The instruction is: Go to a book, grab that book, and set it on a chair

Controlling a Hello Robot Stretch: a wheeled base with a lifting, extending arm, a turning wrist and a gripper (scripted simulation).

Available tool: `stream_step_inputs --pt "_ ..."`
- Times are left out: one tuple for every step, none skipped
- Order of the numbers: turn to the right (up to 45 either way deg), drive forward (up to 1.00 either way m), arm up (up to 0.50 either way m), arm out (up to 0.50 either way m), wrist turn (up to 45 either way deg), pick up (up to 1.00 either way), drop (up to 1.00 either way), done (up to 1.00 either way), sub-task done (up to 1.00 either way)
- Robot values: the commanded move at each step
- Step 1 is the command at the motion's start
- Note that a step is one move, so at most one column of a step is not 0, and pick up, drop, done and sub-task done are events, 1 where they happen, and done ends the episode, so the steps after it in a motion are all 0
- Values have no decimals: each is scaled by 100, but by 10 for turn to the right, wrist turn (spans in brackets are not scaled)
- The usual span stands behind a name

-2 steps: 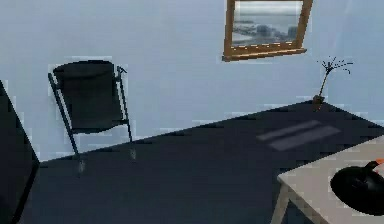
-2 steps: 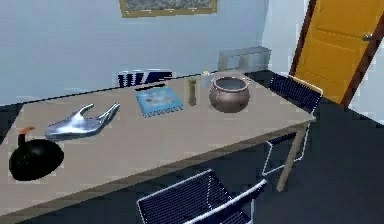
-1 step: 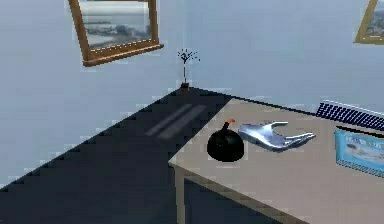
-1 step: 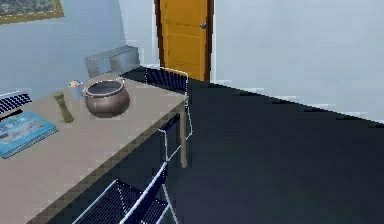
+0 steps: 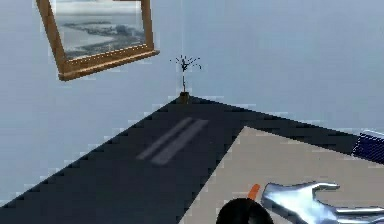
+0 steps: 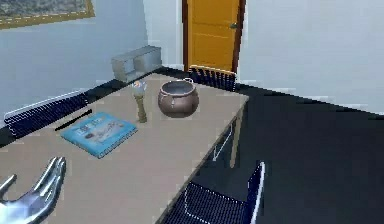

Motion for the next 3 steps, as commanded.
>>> stream_step_inputs --pt "-240 0 0 0 0 0 0 0 0" --pt "0 0 50 0 0 0 0 0 0" --pt "0 0 32 0 0 0 0 0 0"
